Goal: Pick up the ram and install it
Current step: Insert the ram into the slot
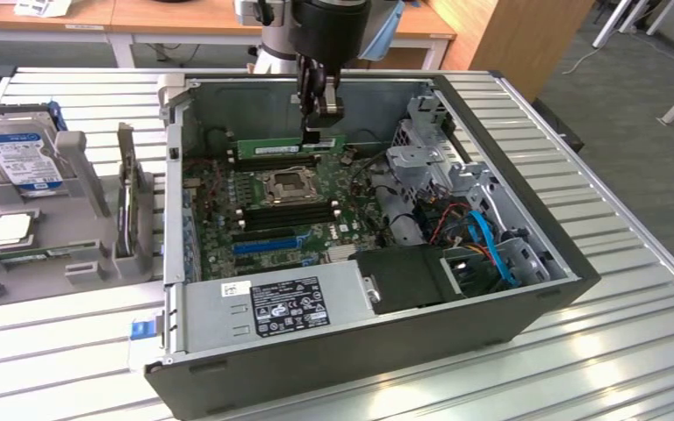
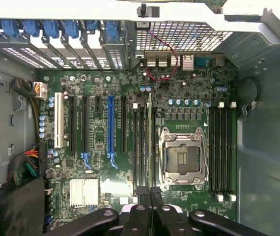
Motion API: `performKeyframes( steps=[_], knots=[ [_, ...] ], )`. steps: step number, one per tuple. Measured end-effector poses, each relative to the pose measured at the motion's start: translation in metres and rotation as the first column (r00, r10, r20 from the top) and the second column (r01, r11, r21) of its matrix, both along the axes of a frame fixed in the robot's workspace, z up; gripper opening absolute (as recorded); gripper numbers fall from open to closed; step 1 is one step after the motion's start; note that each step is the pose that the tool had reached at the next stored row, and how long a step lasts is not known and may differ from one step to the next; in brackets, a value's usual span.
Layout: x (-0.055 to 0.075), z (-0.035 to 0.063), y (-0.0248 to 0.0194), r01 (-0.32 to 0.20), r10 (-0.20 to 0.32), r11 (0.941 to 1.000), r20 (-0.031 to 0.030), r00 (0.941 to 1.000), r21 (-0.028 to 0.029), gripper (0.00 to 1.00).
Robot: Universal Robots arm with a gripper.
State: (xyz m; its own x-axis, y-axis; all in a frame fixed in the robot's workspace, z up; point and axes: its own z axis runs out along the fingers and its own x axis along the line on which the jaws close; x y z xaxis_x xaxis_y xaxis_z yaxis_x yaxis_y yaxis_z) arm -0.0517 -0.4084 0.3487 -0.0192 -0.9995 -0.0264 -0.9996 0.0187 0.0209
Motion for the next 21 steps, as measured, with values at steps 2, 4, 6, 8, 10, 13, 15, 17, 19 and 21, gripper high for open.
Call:
performKeyframes(
  steps=[2,4,6,8,10,13,15,17,19,21],
  knots=[
    [0.0,0.0,0.0,0.0,0.0,1.0,0.0,1.0,0.0,0.11],
    [0.0,-0.0006,0.0,0.0,0.0,1.0,0.0002,1.0,0.0003,0.11],
    [0.0,-0.0033,0.0,0.0,0.0,1.0,0.0,1.0,0.0001,0.11],
    [0.0,-0.0063,0.0,0.0,0.0,1.0,0.0,1.0,0.0001,0.11],
    [0.0,-0.0097,0.0,0.0,0.0,1.0,0.0,1.0,0.0,0.11],
    [0.0,-0.0152,0.0,0.0,0.0,1.0,0.0,1.0,0.0,0.11],
    [0.0,-0.0188,0.0,0.0,0.0,1.0,0.0,1.0,0.0001,0.11],
    [0.0,-0.0224,-0.0001,0.0,0.0,1.0,0.0,1.0,0.0,0.11],
    [0.0,-0.0261,-0.0001,0.0,0.0,1.0,-0.0001,1.0,-0.0001,0.11],
    [0.0,-0.0298,-0.0001,0.0,0.0,1.0,0.0,1.0,0.0001,0.11]
  ],
)
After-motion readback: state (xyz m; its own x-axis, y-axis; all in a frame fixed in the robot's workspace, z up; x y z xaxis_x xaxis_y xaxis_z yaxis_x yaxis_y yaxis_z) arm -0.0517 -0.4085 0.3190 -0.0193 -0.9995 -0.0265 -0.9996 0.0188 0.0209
